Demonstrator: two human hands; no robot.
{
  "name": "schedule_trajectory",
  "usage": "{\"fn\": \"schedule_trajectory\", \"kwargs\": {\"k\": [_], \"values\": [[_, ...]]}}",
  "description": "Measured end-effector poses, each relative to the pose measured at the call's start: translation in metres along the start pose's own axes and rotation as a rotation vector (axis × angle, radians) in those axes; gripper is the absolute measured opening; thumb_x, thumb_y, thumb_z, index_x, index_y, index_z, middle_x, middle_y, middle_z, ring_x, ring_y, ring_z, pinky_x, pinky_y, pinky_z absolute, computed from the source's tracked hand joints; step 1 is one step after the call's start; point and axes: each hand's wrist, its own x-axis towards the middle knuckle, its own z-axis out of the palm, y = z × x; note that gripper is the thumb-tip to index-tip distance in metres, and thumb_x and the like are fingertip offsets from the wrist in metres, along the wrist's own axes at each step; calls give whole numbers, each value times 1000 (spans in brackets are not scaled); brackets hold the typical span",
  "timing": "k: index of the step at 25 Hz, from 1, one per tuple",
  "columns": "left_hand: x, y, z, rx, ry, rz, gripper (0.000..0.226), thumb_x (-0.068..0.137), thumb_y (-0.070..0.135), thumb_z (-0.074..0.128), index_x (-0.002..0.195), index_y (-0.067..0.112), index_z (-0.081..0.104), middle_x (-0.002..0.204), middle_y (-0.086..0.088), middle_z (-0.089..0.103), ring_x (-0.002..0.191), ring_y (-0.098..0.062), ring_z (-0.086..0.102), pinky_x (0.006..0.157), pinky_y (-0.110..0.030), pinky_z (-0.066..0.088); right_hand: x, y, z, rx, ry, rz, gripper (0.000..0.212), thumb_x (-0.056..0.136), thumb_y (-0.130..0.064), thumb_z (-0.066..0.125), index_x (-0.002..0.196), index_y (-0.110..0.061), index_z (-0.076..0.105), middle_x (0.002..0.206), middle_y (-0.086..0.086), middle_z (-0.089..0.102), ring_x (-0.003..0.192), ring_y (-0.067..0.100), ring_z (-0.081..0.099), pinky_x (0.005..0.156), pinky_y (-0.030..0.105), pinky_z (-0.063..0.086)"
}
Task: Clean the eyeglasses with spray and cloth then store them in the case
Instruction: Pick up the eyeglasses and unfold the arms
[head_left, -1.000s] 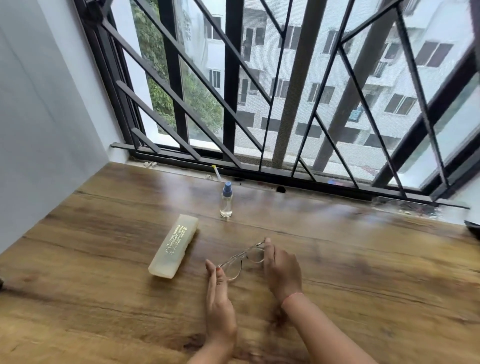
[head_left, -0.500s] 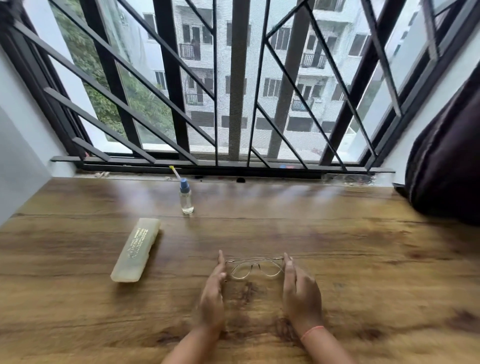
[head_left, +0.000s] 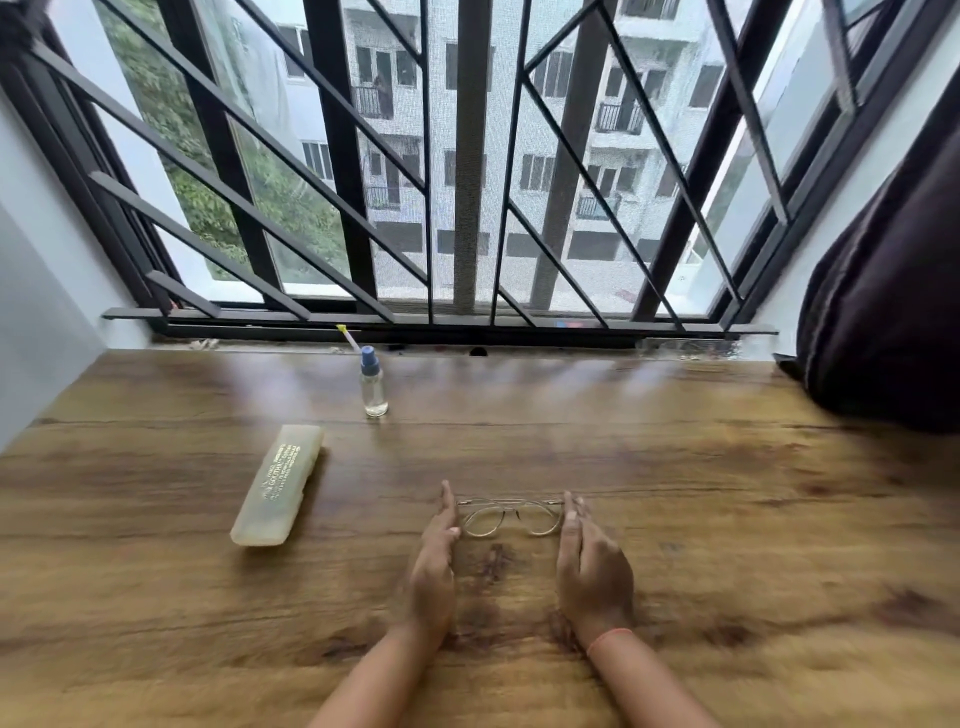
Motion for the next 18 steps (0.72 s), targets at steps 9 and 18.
{"fn": "schedule_trajectory", "kwargs": {"k": [9,18], "values": [[-2,0,2,189,-67,93,61,79,20,29,137,24,10,150,10,8,140,1,7,110,-9,8,-1,-5,0,-29,-3,-13,79,80,-49,8,124,-7,58,131,10,56,126,19,50,99,27,41],[-6,8,3,405,-56,144,74,76,23,30,146,11,8,146,11,0,136,2,2,100,5,1,-3,-4,-3,-16,-22,-36,75,82,-47,12,125,-5,57,131,11,56,127,19,49,101,22,36]]}}
